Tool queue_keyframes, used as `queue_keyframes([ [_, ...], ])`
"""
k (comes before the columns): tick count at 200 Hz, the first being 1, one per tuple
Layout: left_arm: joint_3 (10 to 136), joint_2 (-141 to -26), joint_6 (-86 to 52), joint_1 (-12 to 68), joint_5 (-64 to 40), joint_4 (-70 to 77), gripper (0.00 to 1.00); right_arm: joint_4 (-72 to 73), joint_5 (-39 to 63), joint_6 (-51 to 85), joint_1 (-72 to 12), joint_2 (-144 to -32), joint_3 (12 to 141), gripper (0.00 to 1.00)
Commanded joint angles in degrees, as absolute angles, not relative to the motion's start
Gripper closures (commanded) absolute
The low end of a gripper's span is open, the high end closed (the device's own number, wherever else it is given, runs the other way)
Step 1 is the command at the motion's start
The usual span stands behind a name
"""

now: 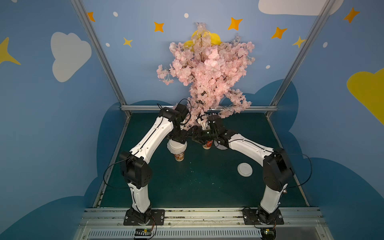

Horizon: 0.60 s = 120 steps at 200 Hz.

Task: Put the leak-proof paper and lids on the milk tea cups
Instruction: Secure the cup lid on the cup.

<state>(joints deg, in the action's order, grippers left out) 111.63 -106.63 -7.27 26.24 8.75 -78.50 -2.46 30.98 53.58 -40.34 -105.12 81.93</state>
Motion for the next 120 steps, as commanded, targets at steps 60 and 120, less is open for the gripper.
queue_keyframes([
  [60, 112.39, -109.49, -8.09, 27.16, 6.08, -73.92, 0.23, 1.83, 37.62, 52.78, -43.38, -102.24, 82.04, 0.13],
  [120, 111.76, -109.86, -8.26, 27.19, 5.98, -73.66, 0.23, 1.92, 37.58, 52.84, -43.42, -102.23, 81.89, 0.13],
])
